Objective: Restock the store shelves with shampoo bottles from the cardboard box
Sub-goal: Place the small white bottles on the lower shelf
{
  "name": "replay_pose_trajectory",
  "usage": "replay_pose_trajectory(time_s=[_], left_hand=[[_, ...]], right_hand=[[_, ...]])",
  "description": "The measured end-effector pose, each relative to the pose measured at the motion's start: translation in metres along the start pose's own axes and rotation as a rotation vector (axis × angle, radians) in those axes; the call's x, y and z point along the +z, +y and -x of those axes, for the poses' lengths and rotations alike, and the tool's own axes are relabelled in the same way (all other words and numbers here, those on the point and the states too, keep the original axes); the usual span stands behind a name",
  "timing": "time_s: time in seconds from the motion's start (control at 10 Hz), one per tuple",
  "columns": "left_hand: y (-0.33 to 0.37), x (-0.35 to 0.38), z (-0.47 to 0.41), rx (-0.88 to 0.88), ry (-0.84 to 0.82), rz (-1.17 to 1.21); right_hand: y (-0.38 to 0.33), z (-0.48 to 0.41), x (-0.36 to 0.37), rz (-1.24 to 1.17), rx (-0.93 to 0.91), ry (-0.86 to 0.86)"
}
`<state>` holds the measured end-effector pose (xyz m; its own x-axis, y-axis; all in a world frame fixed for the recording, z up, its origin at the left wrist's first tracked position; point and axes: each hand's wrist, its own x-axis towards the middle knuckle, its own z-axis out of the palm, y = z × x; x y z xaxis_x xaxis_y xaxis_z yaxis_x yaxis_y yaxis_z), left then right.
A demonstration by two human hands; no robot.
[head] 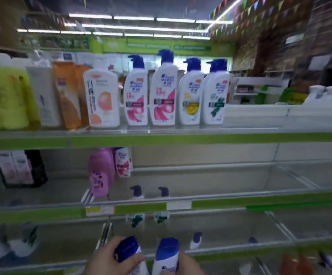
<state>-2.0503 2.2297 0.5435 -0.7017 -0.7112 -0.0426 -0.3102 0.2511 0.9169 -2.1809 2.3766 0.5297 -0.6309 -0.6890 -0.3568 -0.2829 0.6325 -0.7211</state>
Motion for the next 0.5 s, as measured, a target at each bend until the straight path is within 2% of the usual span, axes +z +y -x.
replay_pose_trajectory(time_s=[0.1, 0.2, 0.4, 0.5], left_hand=[[0.024, 0.001, -0.01, 0.034, 0.097, 0.183], [0.052, 0.004, -0.017, 0.113, 0.133, 0.3], [0.078, 0.019, -0.006, 0.235, 0.302, 0.149], [0.09, 0.024, -0.009, 0.194, 0.375, 0.112]], right_hand=[[-0.005, 0.016, -0.036, 0.023, -0.073, -0.03], [-0.025, 0.019, -0.072, -0.102, -0.221, 0.065], [-0.008, 0.001, -0.119, -0.329, -0.35, 0.012], [-0.011, -0.007, -0.133, -0.376, -0.4, 0.048]])
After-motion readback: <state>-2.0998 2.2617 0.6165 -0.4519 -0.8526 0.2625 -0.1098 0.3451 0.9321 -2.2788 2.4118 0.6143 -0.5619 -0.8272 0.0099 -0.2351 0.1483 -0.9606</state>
